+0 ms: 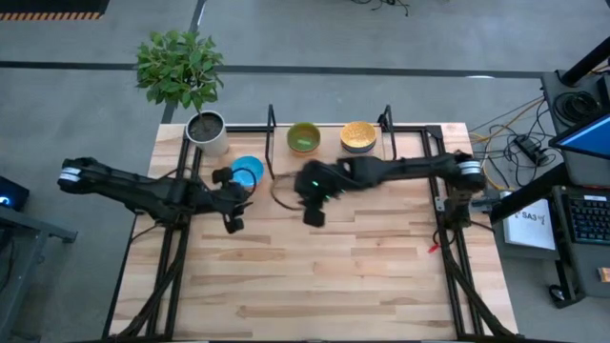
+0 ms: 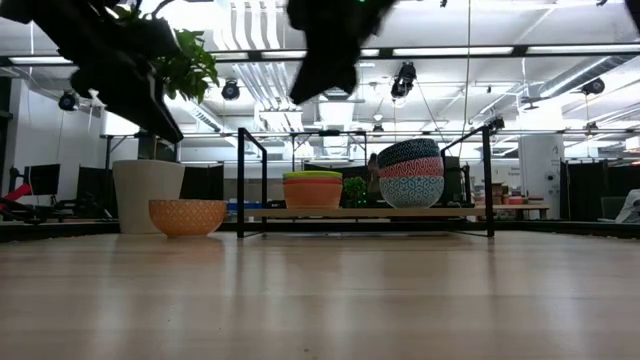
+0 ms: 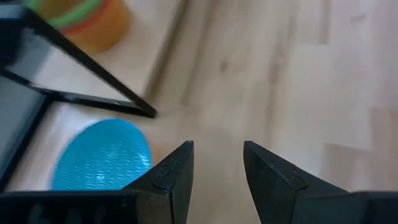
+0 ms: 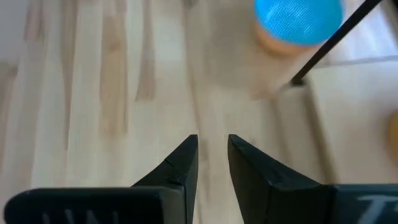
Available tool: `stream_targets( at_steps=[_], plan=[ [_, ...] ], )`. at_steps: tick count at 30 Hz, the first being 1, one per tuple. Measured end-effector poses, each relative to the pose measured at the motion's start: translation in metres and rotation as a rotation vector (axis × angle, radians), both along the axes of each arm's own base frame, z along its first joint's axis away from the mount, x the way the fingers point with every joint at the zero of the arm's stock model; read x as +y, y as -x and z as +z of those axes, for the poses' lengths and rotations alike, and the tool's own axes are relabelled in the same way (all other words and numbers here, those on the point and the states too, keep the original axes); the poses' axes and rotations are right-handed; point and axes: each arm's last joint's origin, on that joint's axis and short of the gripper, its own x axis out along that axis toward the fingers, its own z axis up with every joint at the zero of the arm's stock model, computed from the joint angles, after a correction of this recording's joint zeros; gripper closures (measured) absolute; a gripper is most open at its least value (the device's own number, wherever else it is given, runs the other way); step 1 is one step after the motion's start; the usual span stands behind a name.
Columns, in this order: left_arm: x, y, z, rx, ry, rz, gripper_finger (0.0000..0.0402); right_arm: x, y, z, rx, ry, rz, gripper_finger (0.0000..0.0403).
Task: Place and stack bowls onto a shelf
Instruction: Stack the light blue patterned bowl on top of the yellow patterned bowl on the shelf
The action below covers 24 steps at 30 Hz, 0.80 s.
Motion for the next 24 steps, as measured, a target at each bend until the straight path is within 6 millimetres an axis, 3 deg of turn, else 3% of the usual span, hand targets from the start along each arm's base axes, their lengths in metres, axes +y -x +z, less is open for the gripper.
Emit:
stream_targets(
  at_steps=[9, 14, 24],
  plan=[
    [0.014, -0.011, -0.018, 0.116, -0.077, 0.094, 0.0269, 0.037, 0.074, -0.038, -0.199, -0.051, 0.053, 0.0328],
    [0.030, -0.019, -0.031, 0.194, -0.080, 0.170, 0.0258, 0.049, 0.106, -0.036, -0.384, -0.049, 0.115, 0.0328],
    [0.058, -0.035, -0.052, 0.268, -0.014, 0.143, 0.0258, 0.055, 0.153, -0.025, -0.502, -0.066, 0.153, 0.0328]
  ],
)
